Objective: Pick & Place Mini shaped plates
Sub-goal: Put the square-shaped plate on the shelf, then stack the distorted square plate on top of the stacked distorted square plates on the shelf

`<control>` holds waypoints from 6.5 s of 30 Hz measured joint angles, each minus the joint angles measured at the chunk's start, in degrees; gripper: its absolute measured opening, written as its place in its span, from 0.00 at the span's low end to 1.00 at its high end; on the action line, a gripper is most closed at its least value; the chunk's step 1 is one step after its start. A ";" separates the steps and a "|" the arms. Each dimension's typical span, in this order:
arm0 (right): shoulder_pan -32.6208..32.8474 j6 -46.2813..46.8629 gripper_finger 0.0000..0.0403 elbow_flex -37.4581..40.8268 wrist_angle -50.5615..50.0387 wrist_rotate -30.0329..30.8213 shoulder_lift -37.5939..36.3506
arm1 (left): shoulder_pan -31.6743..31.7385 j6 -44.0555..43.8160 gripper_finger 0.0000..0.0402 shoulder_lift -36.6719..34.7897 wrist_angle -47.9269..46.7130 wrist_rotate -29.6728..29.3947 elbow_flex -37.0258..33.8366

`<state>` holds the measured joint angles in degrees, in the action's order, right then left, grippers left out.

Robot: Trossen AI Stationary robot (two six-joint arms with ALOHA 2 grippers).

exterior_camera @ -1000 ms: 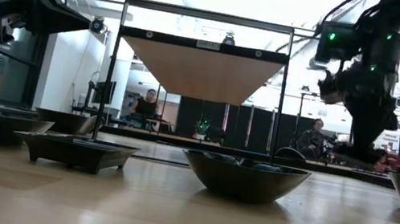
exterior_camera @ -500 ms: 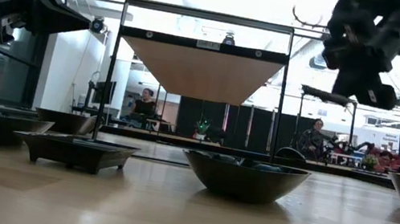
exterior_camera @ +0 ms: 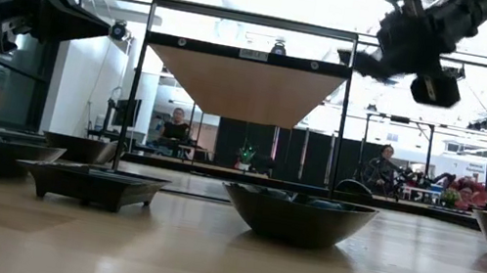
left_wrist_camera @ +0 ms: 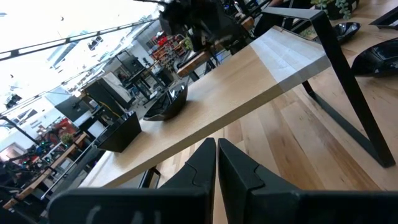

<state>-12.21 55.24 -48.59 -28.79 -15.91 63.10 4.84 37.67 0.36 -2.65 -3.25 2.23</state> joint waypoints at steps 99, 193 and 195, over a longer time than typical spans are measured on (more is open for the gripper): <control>12.23 12.37 0.34 -32.97 -41.49 20.32 22.84 | 0.00 0.00 0.03 0.00 -0.01 0.00 -0.01; 36.09 54.40 0.01 12.60 -13.15 12.17 10.60 | 0.00 0.00 0.03 0.02 -0.01 0.00 -0.01; 35.19 52.82 0.01 11.77 -13.53 12.57 9.99 | 0.01 0.00 0.03 0.01 -0.01 0.00 0.00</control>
<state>22.98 108.06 -36.82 -42.32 -3.35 73.08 4.85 37.67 0.37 -2.66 -3.25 2.23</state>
